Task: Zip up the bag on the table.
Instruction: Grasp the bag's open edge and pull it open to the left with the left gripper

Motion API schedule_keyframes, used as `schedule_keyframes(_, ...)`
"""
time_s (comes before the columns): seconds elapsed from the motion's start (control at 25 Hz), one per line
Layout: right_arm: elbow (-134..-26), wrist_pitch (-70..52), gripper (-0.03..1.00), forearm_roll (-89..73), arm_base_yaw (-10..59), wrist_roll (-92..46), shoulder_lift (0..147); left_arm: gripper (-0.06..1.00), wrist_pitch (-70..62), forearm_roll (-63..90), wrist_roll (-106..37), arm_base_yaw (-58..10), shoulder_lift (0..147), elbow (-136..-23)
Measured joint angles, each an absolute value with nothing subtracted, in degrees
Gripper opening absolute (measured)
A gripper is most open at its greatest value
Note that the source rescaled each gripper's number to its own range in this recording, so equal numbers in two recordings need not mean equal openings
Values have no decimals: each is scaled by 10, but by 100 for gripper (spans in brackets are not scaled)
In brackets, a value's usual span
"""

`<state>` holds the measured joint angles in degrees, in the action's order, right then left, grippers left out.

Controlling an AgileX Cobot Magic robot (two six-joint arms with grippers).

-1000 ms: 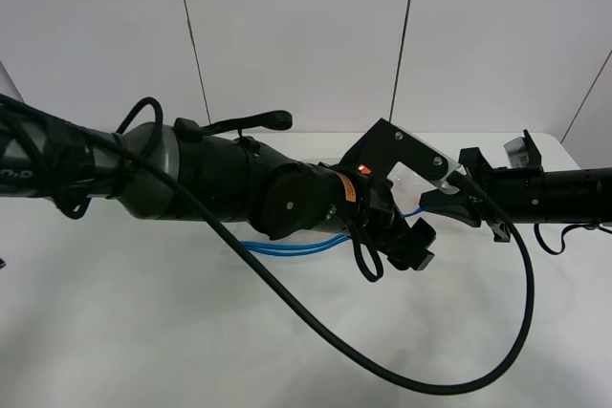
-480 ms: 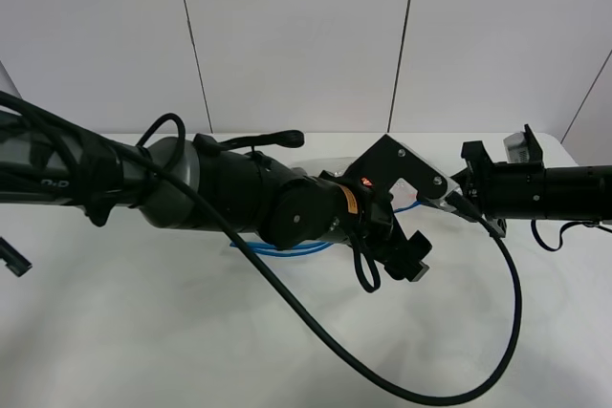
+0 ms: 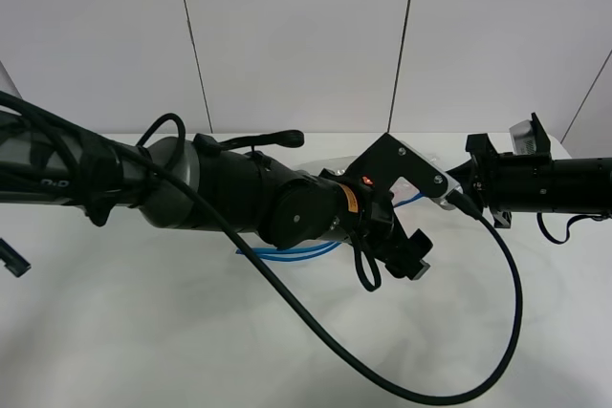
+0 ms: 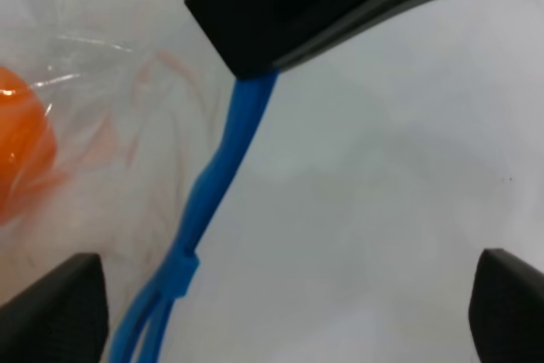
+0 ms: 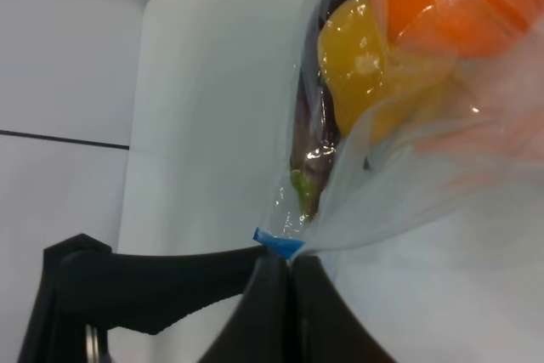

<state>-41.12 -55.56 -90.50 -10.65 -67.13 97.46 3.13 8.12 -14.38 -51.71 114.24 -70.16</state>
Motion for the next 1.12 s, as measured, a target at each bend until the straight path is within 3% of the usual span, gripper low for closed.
schedule_keyframes(0.32, -411, -573, 0, -905, -106, -671, 975, 94, 47, 81, -172, -506, 1142, -702)
schedule_keyframes(1.12, -415, -554, 0, -922, -58, -681, 951, 94, 25, 81, -188, -463, 1146, -702)
